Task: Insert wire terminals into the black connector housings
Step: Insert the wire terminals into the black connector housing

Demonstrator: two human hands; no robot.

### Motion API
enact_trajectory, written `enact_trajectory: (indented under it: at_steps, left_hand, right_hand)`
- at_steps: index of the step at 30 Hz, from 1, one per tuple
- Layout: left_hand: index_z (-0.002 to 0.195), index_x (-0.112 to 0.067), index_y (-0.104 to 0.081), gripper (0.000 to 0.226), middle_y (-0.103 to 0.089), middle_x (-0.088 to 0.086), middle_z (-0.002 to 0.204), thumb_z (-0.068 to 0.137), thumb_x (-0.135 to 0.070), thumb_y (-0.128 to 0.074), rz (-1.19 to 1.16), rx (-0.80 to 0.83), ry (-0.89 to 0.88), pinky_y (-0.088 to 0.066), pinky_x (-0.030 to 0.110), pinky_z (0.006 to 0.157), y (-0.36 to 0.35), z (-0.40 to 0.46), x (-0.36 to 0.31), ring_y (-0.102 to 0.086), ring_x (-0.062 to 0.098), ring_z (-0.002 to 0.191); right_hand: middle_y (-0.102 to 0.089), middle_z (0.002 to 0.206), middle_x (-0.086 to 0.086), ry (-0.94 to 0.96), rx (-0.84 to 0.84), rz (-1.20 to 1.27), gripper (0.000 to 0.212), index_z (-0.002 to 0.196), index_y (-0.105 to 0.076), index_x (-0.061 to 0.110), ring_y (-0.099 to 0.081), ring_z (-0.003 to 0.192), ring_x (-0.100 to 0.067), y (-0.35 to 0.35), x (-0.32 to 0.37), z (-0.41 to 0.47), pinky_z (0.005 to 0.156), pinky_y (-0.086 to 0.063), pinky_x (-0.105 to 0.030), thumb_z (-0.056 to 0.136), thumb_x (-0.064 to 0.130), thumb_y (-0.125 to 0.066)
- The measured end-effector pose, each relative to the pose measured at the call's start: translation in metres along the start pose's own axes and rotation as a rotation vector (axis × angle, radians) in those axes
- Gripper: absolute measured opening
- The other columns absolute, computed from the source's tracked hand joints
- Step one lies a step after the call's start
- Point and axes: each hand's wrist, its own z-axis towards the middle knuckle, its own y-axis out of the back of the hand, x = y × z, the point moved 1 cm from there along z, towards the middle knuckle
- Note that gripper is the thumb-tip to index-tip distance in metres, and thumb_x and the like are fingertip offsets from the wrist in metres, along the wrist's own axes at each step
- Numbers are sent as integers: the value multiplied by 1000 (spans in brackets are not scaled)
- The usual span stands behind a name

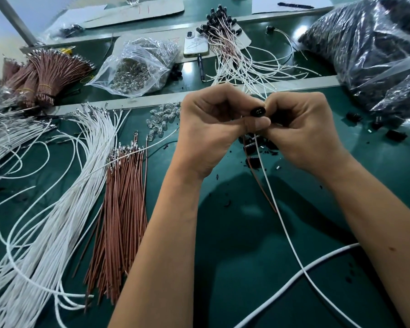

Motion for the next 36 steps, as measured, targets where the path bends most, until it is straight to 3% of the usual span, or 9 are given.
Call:
enact_trajectory:
  at_steps: [7,11,14,16,20,24,30,33,36]
  left_hand:
    - [87,-4,-69,35,-72,5,76,67,25,-74,-32,-37,32,-55,25,69,0,0,2,-68,14,71]
    - [88,-2,-70,31,-70,14,83,69,21,-75,-38,-61,32,-57,36,74,2,0,2,-65,26,74]
    - [102,-1,-70,39,-73,8,83,70,20,-78,38,-74,10,-58,30,76,4,0,1,-69,16,75]
    - [100,0,-68,36,-71,6,80,71,18,-79,110,-84,5,-56,28,72,5,0,2,-68,13,73]
    - [90,-5,-51,40,-66,16,82,73,18,-79,206,-120,19,-53,34,66,8,1,5,-65,22,72]
    - [88,-8,-43,48,-65,18,86,72,19,-79,277,-113,-14,-54,39,62,9,2,6,-65,23,71]
    - [86,-5,-51,39,-66,18,98,70,19,-78,348,-150,-9,-56,42,63,12,2,9,-64,17,70]
    - [88,6,-67,20,-71,15,84,76,9,-82,396,-125,-16,-54,32,67,15,3,13,-67,17,72]
    - [84,4,-74,12,-71,14,76,78,3,-83,382,-131,1,-53,32,67,15,3,16,-66,17,67]
  right_hand:
    - [-57,67,4,23,-4,-58,22,76,-63,24,-49,64,-9,-1,-2,-1,57,-43,-32,87,18,-80]
    - [-68,86,-17,-6,4,-5,22,100,-70,6,-63,71,-33,-1,0,-2,59,-49,-53,91,22,-81]
    - [-68,99,-15,33,-54,67,22,114,-69,5,-64,87,-34,6,4,-1,72,-51,-60,93,7,-72]
    - [-69,103,-19,70,-58,66,23,114,-71,5,-66,93,-39,9,5,-1,74,-53,-62,92,9,-75]
    - [-70,103,-18,92,-59,-27,35,115,-75,6,-68,88,-35,6,3,-1,68,-55,-56,84,16,-88]
    - [-72,99,-12,134,-121,-62,39,115,-75,6,-70,89,-20,3,5,1,72,-60,-38,81,17,-89]
    - [-71,95,-8,174,-116,-62,28,108,-76,6,-69,84,-15,-2,5,0,69,-56,-28,82,8,-87]
    - [-71,97,-4,204,-135,-65,28,108,-75,7,-69,88,-10,-1,4,1,78,-55,-23,83,6,-86]
    - [-72,99,-6,213,-151,-65,27,108,-75,6,-72,91,-15,0,2,2,82,-57,-28,84,6,-86]
